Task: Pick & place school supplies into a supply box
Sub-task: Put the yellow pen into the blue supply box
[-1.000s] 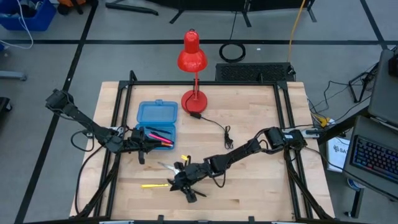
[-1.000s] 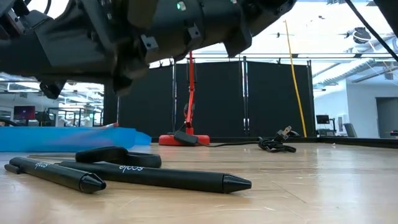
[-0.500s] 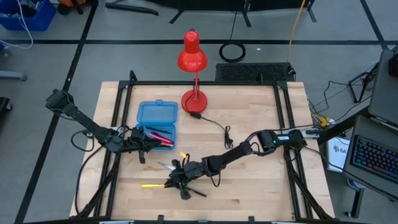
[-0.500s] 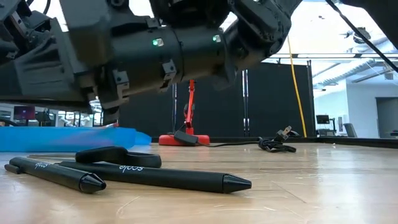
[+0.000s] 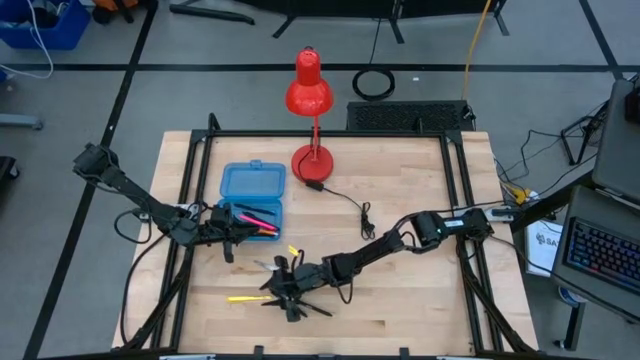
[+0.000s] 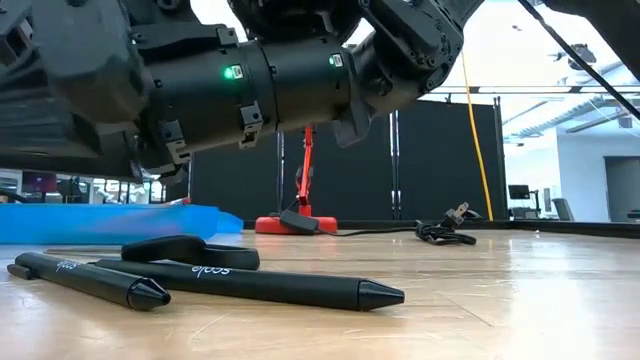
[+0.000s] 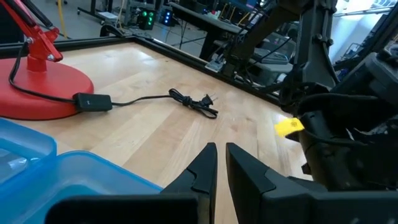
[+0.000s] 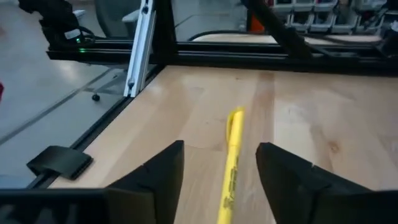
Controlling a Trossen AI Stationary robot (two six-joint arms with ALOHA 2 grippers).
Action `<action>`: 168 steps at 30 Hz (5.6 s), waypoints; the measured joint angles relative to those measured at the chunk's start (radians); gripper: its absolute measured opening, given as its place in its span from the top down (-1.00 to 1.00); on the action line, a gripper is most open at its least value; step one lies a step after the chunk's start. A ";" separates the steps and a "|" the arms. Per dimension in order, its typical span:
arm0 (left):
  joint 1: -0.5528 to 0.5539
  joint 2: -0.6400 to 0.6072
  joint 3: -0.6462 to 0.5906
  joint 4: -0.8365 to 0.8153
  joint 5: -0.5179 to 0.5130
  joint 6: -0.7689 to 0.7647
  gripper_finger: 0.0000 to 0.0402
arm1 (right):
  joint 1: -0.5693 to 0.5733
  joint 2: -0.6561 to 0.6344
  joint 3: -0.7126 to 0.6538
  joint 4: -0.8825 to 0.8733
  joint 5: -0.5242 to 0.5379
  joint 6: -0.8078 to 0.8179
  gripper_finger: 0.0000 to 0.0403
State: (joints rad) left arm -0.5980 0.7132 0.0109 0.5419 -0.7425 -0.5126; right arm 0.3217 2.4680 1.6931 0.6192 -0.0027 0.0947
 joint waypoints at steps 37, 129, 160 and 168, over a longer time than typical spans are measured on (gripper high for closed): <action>0.000 0.000 0.000 -0.023 -0.011 0.003 0.81 | -0.015 0.166 0.198 -0.207 -0.002 -0.053 0.32; 0.000 0.000 0.000 -0.037 0.008 -0.021 0.81 | -0.159 0.109 0.197 -0.185 -0.316 -0.158 0.34; 0.000 0.000 0.000 0.037 0.087 -0.033 0.81 | -0.162 0.109 0.268 -0.382 -0.333 -0.053 0.34; -0.018 0.000 0.000 0.081 0.194 -0.099 0.81 | -0.128 0.109 0.268 -0.386 -0.342 -0.081 0.34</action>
State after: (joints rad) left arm -0.6156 0.7132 0.0109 0.6231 -0.5489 -0.6117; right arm 0.1941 2.5774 1.9606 0.2334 -0.3448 0.0141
